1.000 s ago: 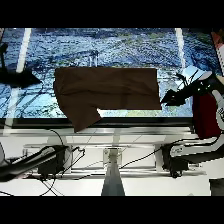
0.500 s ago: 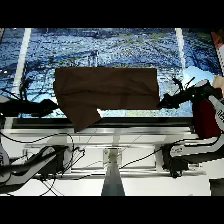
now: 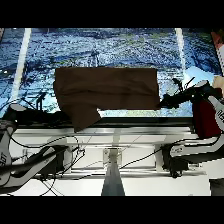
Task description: Fold the clothes and pants, and hang the long-sleeved shirts on hangers.
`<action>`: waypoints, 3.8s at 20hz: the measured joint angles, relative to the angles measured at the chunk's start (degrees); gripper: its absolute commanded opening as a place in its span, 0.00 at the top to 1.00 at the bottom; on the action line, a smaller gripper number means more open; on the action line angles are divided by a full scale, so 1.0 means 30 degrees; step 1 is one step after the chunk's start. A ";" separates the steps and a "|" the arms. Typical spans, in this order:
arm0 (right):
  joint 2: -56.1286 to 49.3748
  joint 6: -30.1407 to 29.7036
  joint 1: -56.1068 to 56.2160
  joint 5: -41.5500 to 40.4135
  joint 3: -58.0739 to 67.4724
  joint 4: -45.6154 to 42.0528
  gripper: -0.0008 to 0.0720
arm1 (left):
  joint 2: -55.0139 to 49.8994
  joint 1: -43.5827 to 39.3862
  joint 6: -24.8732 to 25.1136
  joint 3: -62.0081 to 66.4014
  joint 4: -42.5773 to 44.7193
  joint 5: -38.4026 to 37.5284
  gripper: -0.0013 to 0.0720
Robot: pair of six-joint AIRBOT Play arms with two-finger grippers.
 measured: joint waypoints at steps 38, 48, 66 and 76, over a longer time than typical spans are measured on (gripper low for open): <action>0.3446 0.3147 0.8932 -2.3343 0.0335 1.0542 0.50 | -1.0287 -0.6477 -0.0969 1.4651 -0.6207 1.7296 0.16; 0.2965 0.3155 0.8801 -2.2607 0.0495 0.7803 0.27 | -1.0586 -0.4255 -0.1231 1.5118 -0.3585 1.3376 0.05; 0.2943 0.2171 0.5843 -1.3857 0.1100 0.5479 0.14 | -1.4178 -0.2820 0.1056 1.6109 -0.5989 0.8021 0.97; 0.2834 0.2142 0.7577 -1.0244 0.5654 0.4226 0.98 | -0.9617 -0.4379 0.2288 1.8608 -0.2113 0.4284 0.96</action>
